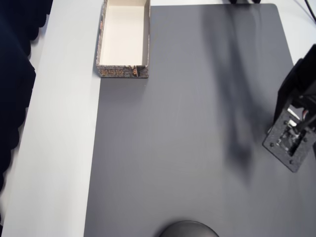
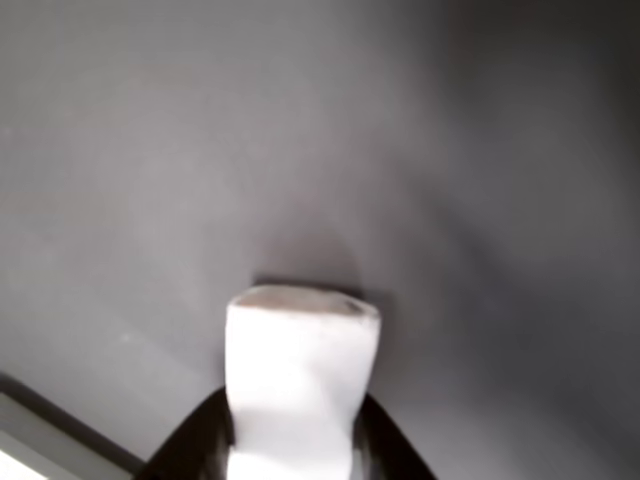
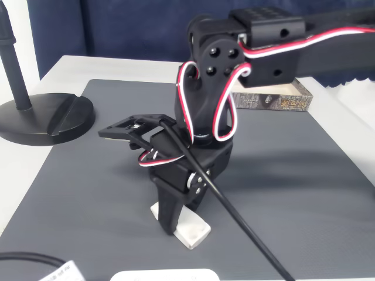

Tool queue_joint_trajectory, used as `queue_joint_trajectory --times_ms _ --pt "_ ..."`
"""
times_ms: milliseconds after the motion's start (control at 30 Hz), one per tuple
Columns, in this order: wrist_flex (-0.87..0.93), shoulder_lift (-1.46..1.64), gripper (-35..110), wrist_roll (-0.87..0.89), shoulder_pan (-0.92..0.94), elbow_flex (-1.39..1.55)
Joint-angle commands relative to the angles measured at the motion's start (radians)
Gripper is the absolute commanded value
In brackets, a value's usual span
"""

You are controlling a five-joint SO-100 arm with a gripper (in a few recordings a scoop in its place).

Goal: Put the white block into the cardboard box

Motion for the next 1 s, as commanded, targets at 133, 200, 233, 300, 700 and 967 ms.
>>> queue_joint_trajectory --times_ms 133,200,233,300,700,967 --pt "0.041 0.008 -2 -0.002 -0.017 -0.057" --pt "0.041 0.008 -2 -0.002 -0.018 -0.057" --pt "0.041 0.011 -2 -0.002 -0.020 -0.057" --pt "0.041 0.026 -2 0.002 -0.020 -0.044" --pt "0.048 0.350 -2 -0.089 0.012 0.279" --pt "0.048 0.495 -2 -0.025 0.060 0.356"
